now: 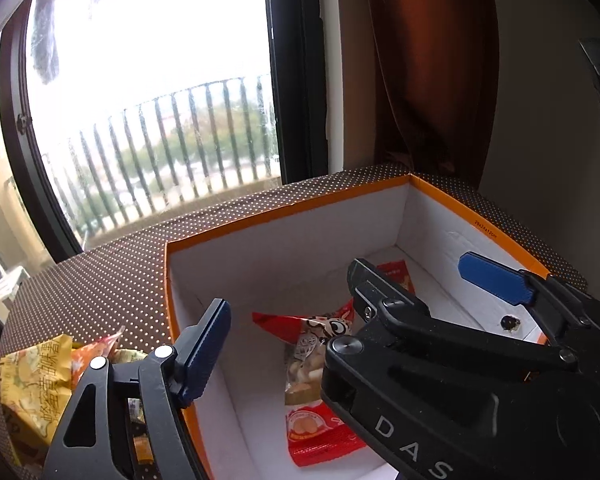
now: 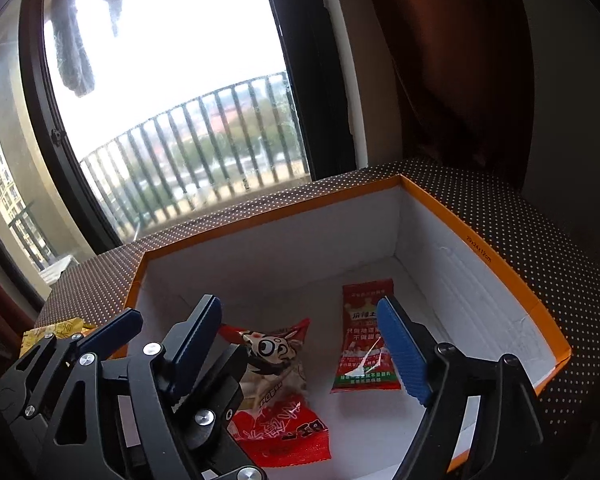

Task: Organize snacks
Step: 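Open both tools to drop the packets into the box, then move both tools back over the remaining snack pile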

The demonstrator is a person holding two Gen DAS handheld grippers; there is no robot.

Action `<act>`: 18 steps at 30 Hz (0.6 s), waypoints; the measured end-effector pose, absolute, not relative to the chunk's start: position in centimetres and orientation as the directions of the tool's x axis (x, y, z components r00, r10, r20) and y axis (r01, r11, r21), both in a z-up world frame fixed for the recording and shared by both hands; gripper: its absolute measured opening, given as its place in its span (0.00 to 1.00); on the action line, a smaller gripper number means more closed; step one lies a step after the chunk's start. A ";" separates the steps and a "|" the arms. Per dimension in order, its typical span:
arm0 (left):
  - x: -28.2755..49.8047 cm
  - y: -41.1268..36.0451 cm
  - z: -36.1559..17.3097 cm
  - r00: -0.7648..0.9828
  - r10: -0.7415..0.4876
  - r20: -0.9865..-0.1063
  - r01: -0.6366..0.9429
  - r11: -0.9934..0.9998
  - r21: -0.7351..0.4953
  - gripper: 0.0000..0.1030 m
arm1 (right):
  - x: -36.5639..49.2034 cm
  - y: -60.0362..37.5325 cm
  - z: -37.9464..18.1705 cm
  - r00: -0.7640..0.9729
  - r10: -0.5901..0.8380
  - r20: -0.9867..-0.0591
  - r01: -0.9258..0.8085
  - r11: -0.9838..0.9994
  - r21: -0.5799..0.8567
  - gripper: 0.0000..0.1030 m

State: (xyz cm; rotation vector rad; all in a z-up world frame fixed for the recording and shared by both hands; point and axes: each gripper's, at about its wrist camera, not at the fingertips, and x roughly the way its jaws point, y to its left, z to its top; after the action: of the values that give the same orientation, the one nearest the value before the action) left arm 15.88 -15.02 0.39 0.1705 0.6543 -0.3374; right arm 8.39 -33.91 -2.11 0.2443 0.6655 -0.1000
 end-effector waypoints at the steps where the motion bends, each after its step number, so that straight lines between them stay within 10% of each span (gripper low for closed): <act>1: 15.6 -14.8 0.4 0.742 -0.254 -0.620 0.359 0.932 0.047 0.75 | 8.1 -33.8 -2.0 0.785 -0.018 -0.620 0.172 0.967 0.190 0.82; 18: 10.5 -11.4 3.1 0.777 -0.289 -0.560 0.355 0.935 0.010 0.75 | 5.0 -29.3 1.1 0.818 -0.055 -0.572 0.165 0.976 0.143 0.85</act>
State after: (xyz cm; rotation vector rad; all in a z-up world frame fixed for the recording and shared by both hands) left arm 10.45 -11.43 3.14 0.1171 0.5855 -0.3492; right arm 4.98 -29.34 1.09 0.1896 0.6019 -0.1179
